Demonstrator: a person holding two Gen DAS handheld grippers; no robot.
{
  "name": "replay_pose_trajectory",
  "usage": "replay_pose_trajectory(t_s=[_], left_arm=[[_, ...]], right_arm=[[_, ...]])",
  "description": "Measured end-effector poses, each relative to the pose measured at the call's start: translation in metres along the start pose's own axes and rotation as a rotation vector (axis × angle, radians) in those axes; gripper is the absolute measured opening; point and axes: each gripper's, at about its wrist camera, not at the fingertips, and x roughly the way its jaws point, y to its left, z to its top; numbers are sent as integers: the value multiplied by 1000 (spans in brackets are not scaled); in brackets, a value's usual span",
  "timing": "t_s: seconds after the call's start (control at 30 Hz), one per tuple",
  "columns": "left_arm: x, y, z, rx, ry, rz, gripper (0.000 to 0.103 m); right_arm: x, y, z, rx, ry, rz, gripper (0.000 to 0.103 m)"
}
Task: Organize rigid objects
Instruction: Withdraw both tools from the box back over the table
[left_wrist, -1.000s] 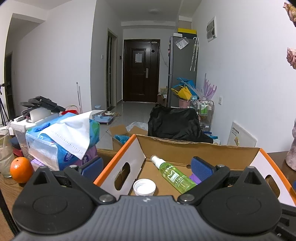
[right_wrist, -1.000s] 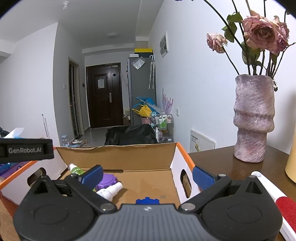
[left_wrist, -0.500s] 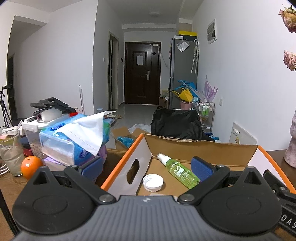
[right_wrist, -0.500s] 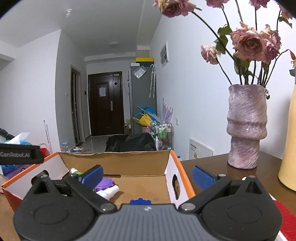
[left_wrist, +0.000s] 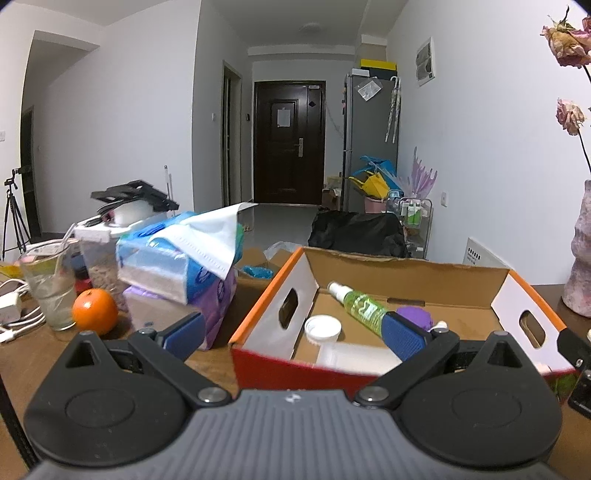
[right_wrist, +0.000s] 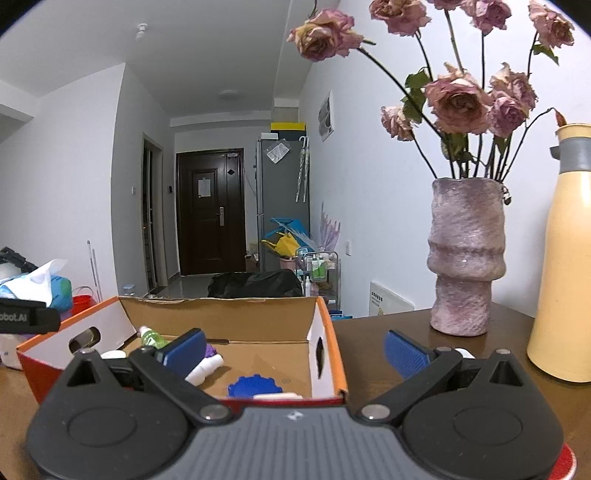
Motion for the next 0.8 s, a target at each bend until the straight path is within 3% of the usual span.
replay_pose_trajectory(t_s=[0.8], left_arm=[[-90, 27, -49, -32, 77, 28, 103]], right_arm=[[-98, -41, -18, -10, 12, -25, 103]])
